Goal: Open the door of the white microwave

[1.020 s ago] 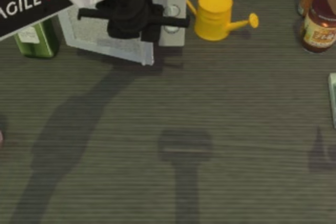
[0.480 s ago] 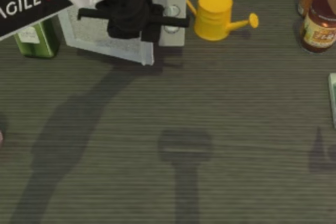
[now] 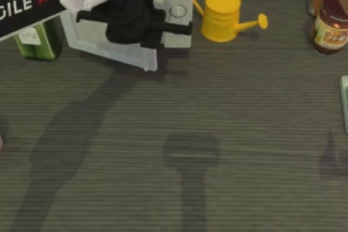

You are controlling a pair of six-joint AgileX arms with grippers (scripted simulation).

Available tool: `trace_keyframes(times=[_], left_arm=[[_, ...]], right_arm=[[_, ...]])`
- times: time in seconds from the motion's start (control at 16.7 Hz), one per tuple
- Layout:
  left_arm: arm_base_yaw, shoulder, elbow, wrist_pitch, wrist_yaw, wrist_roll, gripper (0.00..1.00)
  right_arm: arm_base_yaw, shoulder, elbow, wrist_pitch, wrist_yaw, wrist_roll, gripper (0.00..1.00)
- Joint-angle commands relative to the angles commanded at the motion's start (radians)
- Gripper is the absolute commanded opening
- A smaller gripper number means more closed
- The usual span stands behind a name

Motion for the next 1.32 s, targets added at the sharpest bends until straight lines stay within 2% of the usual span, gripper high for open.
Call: trace_keyframes(times=[0.24,1.32], left_arm=[[0.014,-0.044,-0.054,0.027,0.028,0.056,0.0],[0.014,-0.045,-0.054,0.027,0.029,0.057,0.0]], right_arm=[[0.0,0.0,0.0,0.0,0.0,0.0,1.0],[0.0,0.0,0.0,0.0,0.0,0.0,1.0]])
